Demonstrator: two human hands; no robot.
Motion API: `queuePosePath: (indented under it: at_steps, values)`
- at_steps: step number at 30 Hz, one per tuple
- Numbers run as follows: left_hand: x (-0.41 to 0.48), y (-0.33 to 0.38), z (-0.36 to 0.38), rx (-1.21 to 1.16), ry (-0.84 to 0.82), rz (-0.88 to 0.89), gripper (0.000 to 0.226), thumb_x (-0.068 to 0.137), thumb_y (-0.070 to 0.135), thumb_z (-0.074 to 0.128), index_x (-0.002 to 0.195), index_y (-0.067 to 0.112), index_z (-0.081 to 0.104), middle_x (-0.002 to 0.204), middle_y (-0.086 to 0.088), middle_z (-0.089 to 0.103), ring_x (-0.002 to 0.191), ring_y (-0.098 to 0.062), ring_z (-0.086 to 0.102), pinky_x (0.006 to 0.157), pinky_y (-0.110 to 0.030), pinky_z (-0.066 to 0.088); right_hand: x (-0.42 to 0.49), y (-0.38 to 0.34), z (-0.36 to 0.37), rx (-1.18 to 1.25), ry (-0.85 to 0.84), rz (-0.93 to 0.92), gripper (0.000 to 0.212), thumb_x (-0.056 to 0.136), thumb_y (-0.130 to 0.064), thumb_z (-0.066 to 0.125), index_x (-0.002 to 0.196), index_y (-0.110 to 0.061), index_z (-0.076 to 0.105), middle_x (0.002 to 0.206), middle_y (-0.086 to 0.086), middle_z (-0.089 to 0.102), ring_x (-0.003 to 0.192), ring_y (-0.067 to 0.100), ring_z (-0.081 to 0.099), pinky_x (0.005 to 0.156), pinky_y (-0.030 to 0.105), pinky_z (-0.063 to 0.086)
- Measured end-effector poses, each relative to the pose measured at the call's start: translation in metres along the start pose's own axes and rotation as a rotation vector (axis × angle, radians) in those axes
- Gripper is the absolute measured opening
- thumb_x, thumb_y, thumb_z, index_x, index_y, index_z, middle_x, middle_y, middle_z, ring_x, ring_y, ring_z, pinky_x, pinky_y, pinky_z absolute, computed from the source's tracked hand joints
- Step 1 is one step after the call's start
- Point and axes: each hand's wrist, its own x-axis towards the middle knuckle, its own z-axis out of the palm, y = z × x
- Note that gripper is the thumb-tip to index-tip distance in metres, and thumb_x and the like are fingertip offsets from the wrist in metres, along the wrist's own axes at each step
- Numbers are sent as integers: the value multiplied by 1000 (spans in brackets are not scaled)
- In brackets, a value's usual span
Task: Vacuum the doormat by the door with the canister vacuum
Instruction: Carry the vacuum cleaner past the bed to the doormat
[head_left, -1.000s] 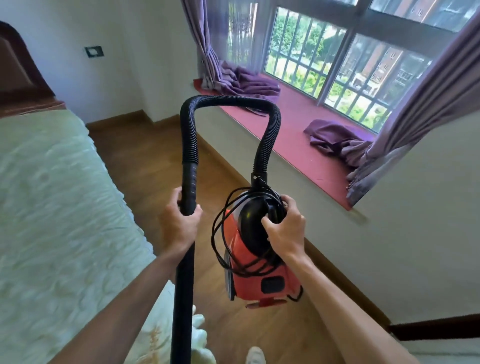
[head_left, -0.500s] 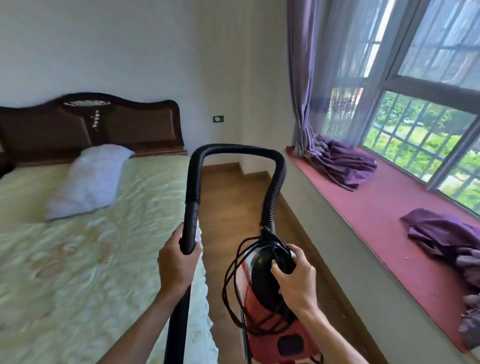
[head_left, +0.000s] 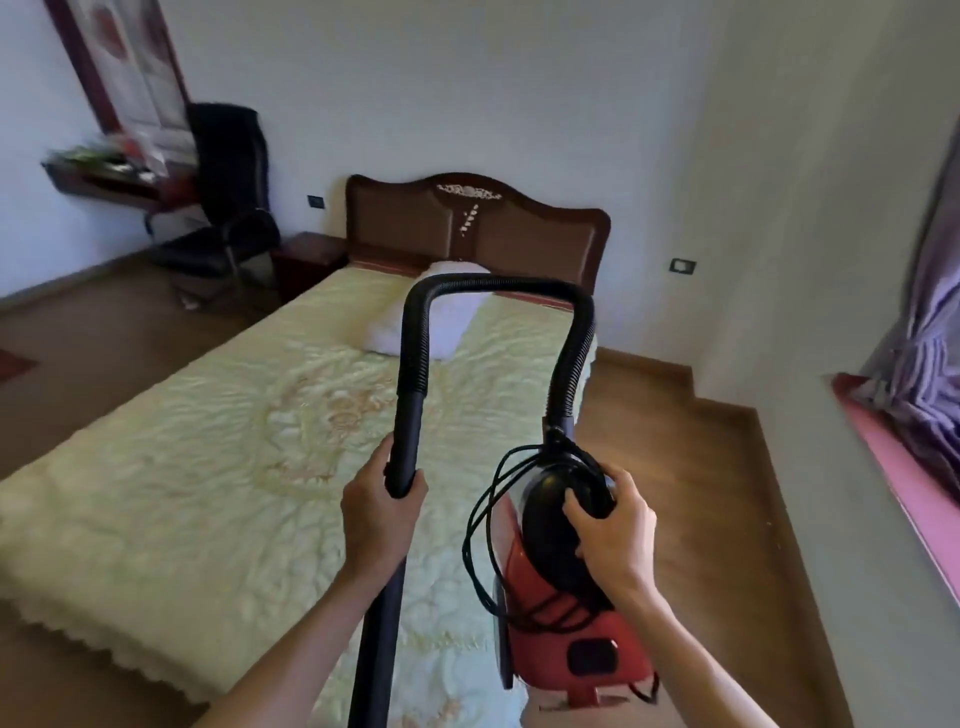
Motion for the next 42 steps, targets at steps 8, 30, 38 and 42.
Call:
queuePosePath:
  at_steps: [8, 30, 38, 42]
  values:
    - [6, -42, -105, 72, 194, -52, 55, 85, 9, 74, 136, 17, 57, 84, 17, 62, 61, -14, 63, 55, -28, 53, -32, -61, 94, 49, -215, -80, 34, 85, -14, 74, 113, -25, 59, 85, 1, 69, 43, 15, 60, 34, 22, 43]
    - [-21, -158, -394, 170, 520, -200, 51, 84, 11, 75, 132, 18, 60, 90, 3, 71, 71, -10, 66, 65, -21, 56, -193, -184, 328, 106, -611, -191, 34, 89, -12, 69, 114, -29, 53, 85, 6, 69, 40, 25, 61, 35, 26, 46]
    - [-20, -185, -460, 270, 669, -253, 44, 85, 9, 75, 126, 18, 61, 94, 13, 63, 77, 2, 61, 73, -8, 48, -223, -208, 418, 85, -767, -272, 32, 91, -14, 67, 99, -40, 51, 82, 2, 68, 46, 34, 61, 38, 35, 52]
    - [-8, -211, -486, 337, 708, -309, 51, 87, 17, 73, 135, 13, 57, 103, -4, 72, 85, -18, 70, 79, -35, 60, -224, -216, 472, 90, -840, -261, 25, 91, -13, 67, 110, -26, 57, 78, 7, 69, 41, 26, 60, 36, 32, 49]
